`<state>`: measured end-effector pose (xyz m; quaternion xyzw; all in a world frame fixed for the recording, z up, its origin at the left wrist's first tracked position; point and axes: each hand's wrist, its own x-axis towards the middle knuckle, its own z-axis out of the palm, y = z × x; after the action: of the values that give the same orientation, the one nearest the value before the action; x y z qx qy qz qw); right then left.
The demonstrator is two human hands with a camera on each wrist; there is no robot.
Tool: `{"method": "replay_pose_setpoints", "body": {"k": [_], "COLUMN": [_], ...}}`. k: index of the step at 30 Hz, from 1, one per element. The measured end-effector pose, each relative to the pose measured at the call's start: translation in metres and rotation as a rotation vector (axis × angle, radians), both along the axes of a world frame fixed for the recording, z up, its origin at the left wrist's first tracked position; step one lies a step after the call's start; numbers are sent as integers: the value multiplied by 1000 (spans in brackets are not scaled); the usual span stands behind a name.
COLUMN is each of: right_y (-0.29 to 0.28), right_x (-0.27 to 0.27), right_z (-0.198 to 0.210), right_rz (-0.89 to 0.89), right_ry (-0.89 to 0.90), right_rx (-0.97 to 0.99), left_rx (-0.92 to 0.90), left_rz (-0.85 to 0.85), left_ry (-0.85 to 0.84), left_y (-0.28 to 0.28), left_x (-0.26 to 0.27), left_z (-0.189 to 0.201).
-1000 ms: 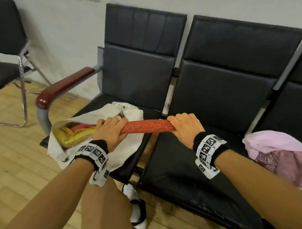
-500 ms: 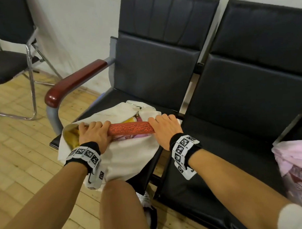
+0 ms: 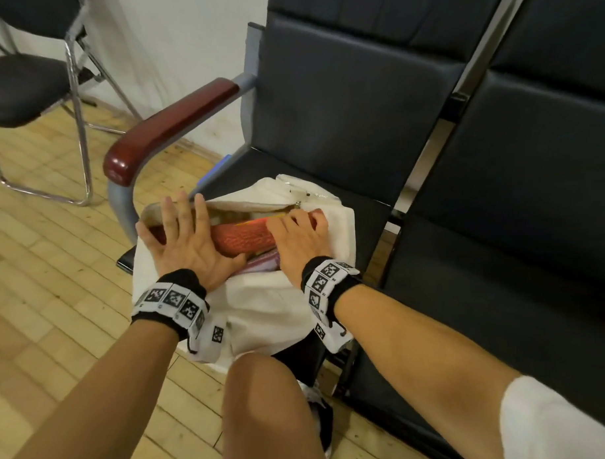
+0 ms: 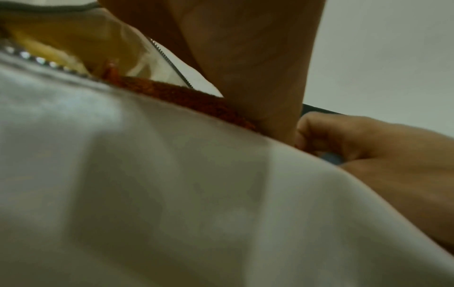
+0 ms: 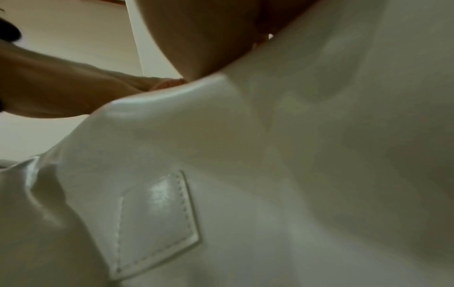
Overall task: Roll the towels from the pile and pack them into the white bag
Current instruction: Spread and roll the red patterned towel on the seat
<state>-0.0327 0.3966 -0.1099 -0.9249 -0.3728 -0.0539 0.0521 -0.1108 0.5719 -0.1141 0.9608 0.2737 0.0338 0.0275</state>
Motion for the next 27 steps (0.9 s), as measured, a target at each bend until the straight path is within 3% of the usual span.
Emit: {"method": "replay_pose_setpoints", "body": {"k": [4,10,13,17,21,24,27], "right_y": [27,64,68,61,31,8,-5], "right_x": [2,-2,-1,13,29,34,29], "right_z": [-5,-20,-23,-35,-39,-29,-8], "right_rz": [26,115,49,105,92,-3,71], "right_ry": [73,252,436,397,226,290,278], "right_rx": [-29,86,247,94,-170,-179,-169], "left_rx": [-28,-80,-107,-174,-229,-285,-271], "left_rz": [-13,-11,-7,-32,-114,-137,-77], "left_ry": [6,-52,-90,-75,-40,-89,-123], "left_y": [1,2,3,-7,-20,-19,-15], "left_x": [-1,-7,-9,0,11,15,22], "left_z": [-5,-6,-11,-14,-16,-18,-15]}}
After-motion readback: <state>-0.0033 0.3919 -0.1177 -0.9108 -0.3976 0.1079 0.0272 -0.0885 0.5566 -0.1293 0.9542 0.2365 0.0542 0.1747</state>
